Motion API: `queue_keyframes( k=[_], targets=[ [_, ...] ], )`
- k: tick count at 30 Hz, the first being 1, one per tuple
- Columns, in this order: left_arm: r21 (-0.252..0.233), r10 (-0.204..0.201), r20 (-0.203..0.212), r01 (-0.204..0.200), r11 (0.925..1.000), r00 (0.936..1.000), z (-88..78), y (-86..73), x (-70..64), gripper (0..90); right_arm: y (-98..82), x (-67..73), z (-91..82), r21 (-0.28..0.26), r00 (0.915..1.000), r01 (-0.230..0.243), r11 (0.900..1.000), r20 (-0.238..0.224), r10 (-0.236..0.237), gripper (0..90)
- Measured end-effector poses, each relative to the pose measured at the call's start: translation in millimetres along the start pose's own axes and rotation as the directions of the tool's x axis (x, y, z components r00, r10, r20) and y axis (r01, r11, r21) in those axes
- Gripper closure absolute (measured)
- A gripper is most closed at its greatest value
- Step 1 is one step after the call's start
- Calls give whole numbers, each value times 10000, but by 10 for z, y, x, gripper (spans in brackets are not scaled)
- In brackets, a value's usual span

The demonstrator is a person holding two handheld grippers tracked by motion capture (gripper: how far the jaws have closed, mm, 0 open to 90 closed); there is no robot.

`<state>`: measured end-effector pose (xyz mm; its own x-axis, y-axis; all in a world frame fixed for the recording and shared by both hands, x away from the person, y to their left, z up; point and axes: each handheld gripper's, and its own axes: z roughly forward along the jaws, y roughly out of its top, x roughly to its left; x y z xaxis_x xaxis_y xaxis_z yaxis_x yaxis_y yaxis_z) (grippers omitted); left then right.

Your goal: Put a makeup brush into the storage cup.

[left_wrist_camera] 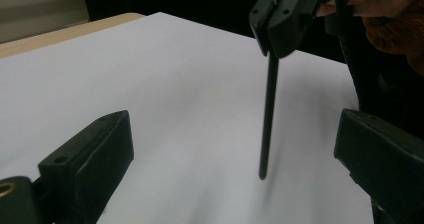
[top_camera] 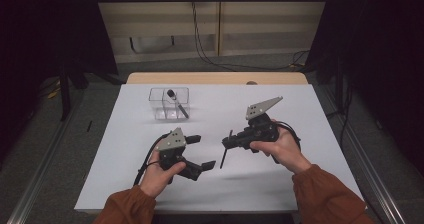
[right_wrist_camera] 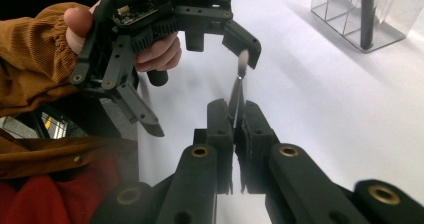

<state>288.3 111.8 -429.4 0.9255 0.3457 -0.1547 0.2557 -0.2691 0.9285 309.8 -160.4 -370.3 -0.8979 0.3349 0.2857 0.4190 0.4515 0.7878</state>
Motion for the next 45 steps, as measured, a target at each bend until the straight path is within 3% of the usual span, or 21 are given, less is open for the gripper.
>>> queue_keyframes(
  k=[13, 16, 24, 28, 34, 38, 41, 45],
  targets=[
    [90, 195, 133, -196, 9998, 9997, 114, 32, -26, 26, 102, -33, 27, 874, 10000, 42, 9962, 35, -45, 855],
    [97, 345, -28, -344, 9994, 9994, 116, 79, -43, 26, 118, -30, 41, 1005, 9999, 81, 9949, 61, -87, 855],
    [492, 370, 124, -376, 9981, 9992, 192, 81, -61, 26, 133, -24, 81, 1118, 10000, 28, 9937, 33, -32, 855],
    [578, 695, 161, -704, 9958, 9974, 228, 74, -78, 45, 148, -21, 89, 1143, 10000, 48, 9934, 63, -55, 855],
    [653, 663, 291, -681, 9955, 9974, 333, 91, -93, 76, 176, 0, 71, 1044, 9999, 75, 9945, 95, -86, 855],
    [470, 325, 327, -341, 9983, 9989, 383, 72, -93, 229, 176, 8, 70, 1005, 9999, 92, 9949, 63, -98, 855],
    [448, 471, 123, -476, 9979, 9988, 388, 70, -91, 325, 174, 13, 77, 1015, 9999, 97, 9948, 34, -101, 855],
    [529, 387, 287, -402, 9978, 9988, 396, 55, -93, 453, 168, 12, 90, 1046, 9999, 112, 9945, 35, -117, 855]
  ],
)
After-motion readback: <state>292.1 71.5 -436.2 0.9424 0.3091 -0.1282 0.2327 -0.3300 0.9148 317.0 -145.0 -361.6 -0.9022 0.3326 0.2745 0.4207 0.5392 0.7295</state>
